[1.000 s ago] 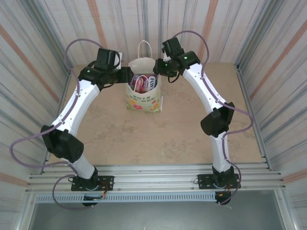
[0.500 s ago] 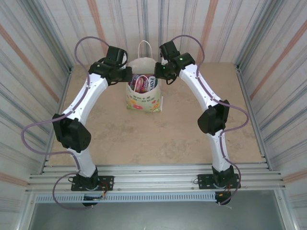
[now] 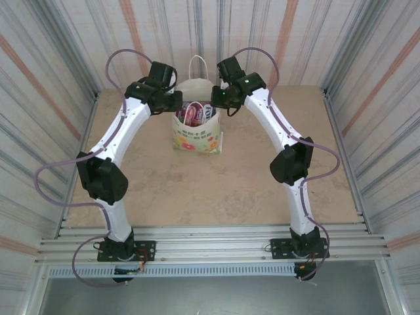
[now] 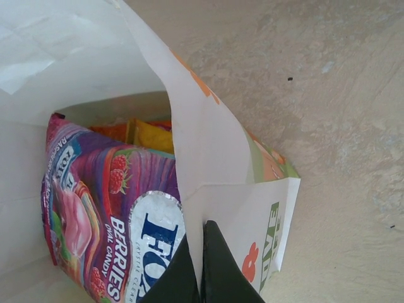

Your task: Place the snacks into the paper bag

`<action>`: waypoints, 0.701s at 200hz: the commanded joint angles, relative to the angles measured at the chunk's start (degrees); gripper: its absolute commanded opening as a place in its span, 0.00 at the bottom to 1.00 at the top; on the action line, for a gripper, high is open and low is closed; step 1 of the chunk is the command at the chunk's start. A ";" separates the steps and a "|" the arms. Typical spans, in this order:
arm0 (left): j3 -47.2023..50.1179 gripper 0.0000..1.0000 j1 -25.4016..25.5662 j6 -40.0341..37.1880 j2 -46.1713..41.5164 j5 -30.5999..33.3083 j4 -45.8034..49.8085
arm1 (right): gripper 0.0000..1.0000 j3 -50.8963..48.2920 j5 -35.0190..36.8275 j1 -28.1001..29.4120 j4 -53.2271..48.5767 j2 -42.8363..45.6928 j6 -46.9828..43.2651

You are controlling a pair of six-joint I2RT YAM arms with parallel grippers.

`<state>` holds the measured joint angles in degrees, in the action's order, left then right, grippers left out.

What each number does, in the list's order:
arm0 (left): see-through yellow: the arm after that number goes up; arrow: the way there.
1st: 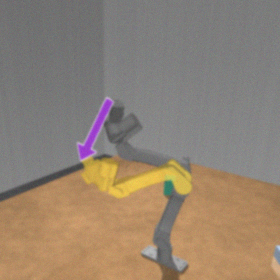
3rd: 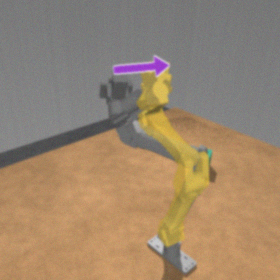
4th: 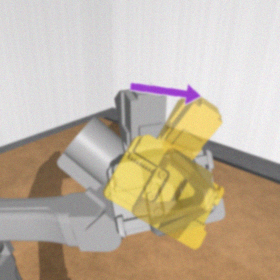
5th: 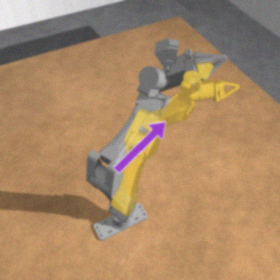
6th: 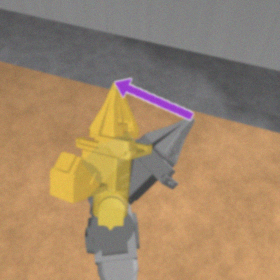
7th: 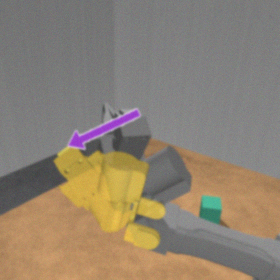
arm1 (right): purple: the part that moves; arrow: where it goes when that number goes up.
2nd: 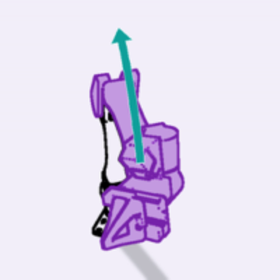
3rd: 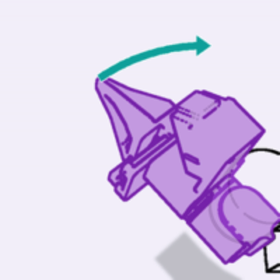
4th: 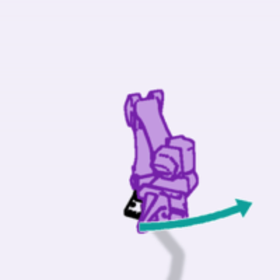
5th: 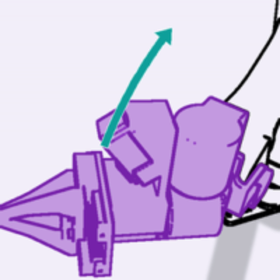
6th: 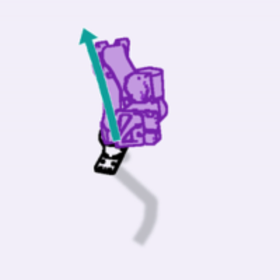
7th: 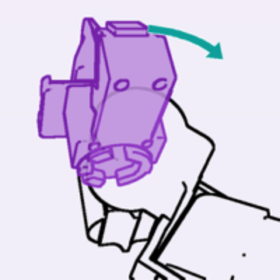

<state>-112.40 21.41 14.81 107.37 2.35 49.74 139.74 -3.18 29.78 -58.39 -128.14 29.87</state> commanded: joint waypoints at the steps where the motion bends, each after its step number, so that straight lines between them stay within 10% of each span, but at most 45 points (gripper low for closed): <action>1: -1.68 0.00 0.32 0.13 -0.30 0.82 1.99 | 0.00 1.60 1.14 0.54 -0.15 2.19 -1.14; 140: -3.76 0.00 10.34 5.70 -8.26 4.25 7.31 | 0.00 -0.12 5.60 -1.29 -11.18 15.28 -6.87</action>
<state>-114.32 29.63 17.45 103.00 4.40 55.75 139.72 1.74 29.17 -68.34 -117.89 25.23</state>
